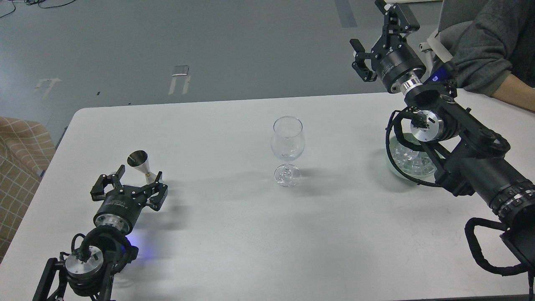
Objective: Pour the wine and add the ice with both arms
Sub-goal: 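Lower the open left gripper around the jigger's base, then close the left gripper on the jigger and lift it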
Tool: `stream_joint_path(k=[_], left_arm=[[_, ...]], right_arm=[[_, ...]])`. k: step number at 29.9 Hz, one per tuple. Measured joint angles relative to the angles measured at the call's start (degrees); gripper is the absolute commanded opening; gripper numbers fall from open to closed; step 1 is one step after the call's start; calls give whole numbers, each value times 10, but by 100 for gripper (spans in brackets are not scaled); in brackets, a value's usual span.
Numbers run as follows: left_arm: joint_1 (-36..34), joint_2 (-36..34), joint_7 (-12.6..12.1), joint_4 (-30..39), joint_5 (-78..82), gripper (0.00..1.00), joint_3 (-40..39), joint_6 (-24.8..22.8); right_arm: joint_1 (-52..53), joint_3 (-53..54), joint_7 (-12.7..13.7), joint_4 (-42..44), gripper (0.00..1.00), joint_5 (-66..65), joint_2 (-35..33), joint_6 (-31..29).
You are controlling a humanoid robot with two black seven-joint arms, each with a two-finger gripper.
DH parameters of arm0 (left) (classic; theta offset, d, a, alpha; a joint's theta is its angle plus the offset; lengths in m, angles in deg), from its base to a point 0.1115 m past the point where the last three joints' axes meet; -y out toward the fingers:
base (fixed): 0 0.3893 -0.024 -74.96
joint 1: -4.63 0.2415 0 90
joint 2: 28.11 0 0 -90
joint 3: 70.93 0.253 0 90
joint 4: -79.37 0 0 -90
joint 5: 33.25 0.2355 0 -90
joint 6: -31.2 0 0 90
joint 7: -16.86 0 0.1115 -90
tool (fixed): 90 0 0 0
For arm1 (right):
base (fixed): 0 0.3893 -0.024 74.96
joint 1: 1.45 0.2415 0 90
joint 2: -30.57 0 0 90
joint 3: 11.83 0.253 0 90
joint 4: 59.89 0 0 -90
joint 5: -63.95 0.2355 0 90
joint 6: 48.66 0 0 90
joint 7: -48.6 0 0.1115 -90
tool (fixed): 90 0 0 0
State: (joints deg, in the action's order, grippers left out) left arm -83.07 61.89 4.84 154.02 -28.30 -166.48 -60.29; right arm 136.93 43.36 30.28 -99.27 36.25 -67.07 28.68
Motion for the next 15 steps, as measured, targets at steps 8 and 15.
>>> stream_joint_path(k=[8, 15], left_arm=[[-29, 0, 2, -40, 2, 91, -4, 0], [-45, 0, 24, -54, 4, 63, -3, 1]], right_arm=[[0, -2, 0, 0, 100, 0, 1, 0], [0, -3, 0, 1, 100, -1, 1, 0]])
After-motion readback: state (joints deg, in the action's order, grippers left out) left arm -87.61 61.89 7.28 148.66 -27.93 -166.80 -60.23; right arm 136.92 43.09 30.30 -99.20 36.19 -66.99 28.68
